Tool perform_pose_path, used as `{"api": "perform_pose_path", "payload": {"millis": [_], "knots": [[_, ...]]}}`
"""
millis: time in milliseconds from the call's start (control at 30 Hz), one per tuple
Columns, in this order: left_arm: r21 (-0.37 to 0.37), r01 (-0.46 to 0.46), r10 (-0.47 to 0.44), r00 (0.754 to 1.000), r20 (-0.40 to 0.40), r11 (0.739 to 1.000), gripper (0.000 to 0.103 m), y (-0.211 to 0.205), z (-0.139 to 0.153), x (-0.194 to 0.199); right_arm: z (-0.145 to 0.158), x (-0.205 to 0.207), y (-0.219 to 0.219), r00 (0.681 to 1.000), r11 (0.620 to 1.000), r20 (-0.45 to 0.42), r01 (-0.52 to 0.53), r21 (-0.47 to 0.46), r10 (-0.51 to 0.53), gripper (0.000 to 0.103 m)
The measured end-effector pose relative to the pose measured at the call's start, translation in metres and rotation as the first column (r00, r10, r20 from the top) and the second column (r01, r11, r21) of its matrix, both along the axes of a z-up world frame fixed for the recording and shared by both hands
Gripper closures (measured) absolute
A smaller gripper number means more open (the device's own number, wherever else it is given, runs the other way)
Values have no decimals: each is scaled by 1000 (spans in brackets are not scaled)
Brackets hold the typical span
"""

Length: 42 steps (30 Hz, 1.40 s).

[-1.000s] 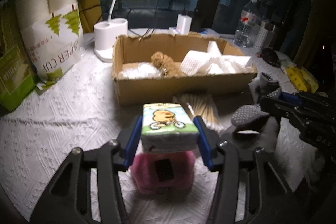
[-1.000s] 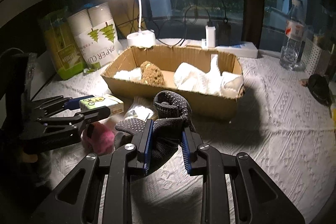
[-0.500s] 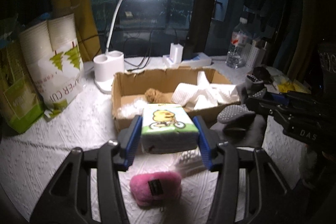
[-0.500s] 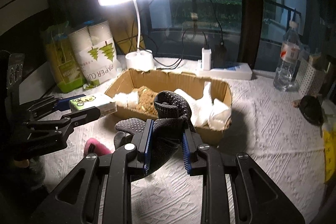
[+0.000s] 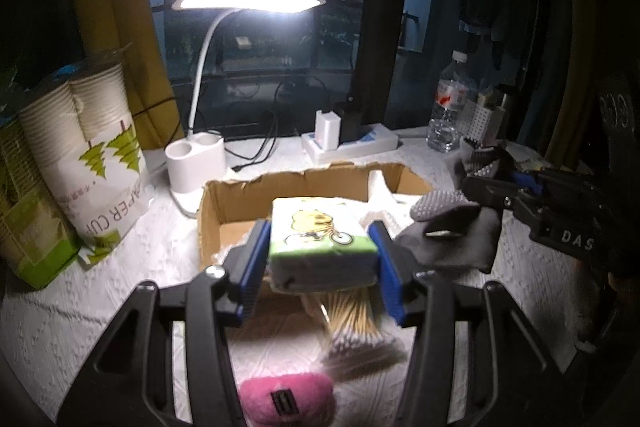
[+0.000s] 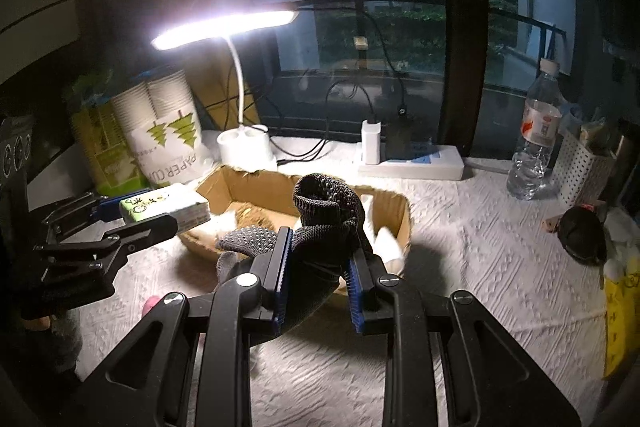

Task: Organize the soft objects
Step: 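Carry the socks and the small box over the cardboard box with both tools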

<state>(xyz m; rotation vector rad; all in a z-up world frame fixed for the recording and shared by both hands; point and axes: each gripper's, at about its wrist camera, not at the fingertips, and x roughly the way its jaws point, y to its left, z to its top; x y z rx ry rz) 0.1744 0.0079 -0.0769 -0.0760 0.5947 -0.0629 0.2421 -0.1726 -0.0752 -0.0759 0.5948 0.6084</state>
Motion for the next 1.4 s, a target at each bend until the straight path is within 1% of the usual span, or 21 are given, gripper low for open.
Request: {"api": "perform_pose_path", "payload": {"millis": [167, 400, 767, 1033, 1233, 1400], "knots": [[6, -1, 1, 1000, 0, 1000, 52, -5, -1, 16, 0, 13, -2, 1000, 1000, -2, 6, 8, -6, 77], [2, -4, 4, 1000, -21, 1000, 52, -9, -8, 35, -5, 32, -7, 1000, 999, -15, 22, 24, -21, 77], [-7, -14, 14, 998, -57, 1000, 52, -5, -25, 59, -17, 56, 11, 999, 1000, -46, -13, 26, 15, 77], [-23, 5, -7, 995, -103, 1000, 52, -10, -45, 78, -37, 75, 15, 996, 1000, -85, -6, 9, 7, 77], [-21, 27, -29, 989, -145, 999, 52, -19, -59, 90, -53, 86, 15, 993, 1000, -121, -9, 5, 9, 77], [-19, 42, -45, 982, -184, 999, 52, -25, -72, 99, -66, 92, 19, 991, 1000, -130, -9, -24, 6, 77]]}}
